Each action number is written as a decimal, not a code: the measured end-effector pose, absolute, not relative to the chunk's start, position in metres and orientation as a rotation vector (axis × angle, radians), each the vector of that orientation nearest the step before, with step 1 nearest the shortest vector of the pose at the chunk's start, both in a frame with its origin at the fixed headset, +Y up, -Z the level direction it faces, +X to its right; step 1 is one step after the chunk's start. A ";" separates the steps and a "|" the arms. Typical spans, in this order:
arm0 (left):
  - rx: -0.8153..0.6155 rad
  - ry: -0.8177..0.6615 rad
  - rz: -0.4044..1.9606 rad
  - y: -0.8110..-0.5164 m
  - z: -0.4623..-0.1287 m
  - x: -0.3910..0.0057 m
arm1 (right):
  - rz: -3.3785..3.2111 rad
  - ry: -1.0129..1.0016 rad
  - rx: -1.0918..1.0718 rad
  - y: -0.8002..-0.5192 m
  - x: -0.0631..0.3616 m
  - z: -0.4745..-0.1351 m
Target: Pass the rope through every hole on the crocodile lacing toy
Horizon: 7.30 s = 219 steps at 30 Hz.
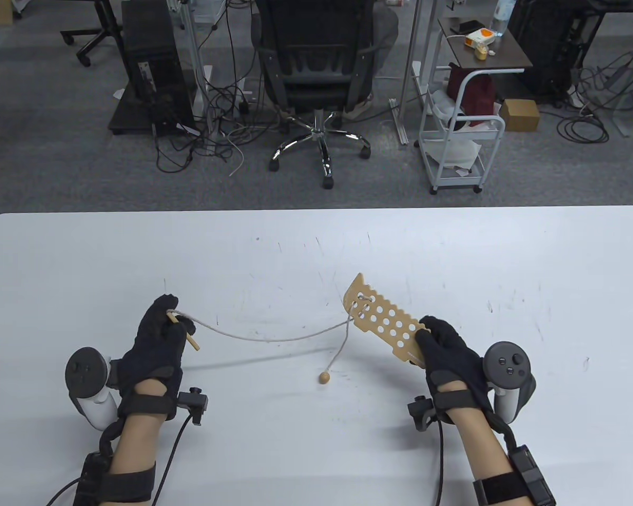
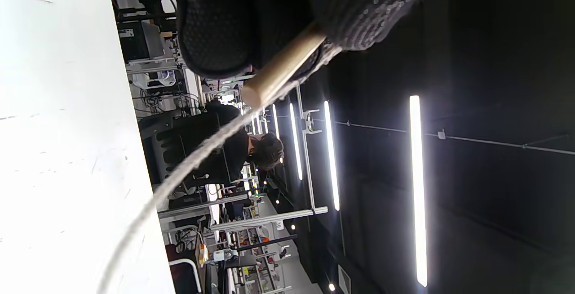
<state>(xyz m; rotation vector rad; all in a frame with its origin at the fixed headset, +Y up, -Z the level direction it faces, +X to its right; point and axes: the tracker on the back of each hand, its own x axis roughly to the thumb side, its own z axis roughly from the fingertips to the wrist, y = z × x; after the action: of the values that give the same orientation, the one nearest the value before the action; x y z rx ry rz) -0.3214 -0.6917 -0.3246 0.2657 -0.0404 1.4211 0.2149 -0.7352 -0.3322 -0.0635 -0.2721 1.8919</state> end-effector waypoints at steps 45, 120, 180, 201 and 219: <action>-0.071 -0.212 1.252 -0.718 -0.331 -0.250 | 1.812 -0.136 0.295 -0.714 0.144 -0.298; -0.603 -0.634 1.626 -0.737 -0.323 -0.195 | 1.786 -0.076 0.402 -0.715 0.125 -0.293; 0.264 -0.631 0.560 -0.679 -0.271 -0.172 | 1.815 -0.053 0.291 -0.721 0.127 -0.294; 0.307 -0.548 0.611 -0.676 -0.276 -0.186 | 1.856 -0.092 0.245 -0.721 0.136 -0.297; 0.338 -0.447 0.646 -0.675 -0.289 -0.211 | 1.855 -0.126 0.183 -0.723 0.152 -0.305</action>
<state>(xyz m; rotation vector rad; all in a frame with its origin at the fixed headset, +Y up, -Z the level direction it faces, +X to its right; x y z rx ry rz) -0.2113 -0.6749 -0.2894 0.3376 -0.4468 0.6457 0.1515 -0.7226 -0.3053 0.1832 -0.1256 1.8546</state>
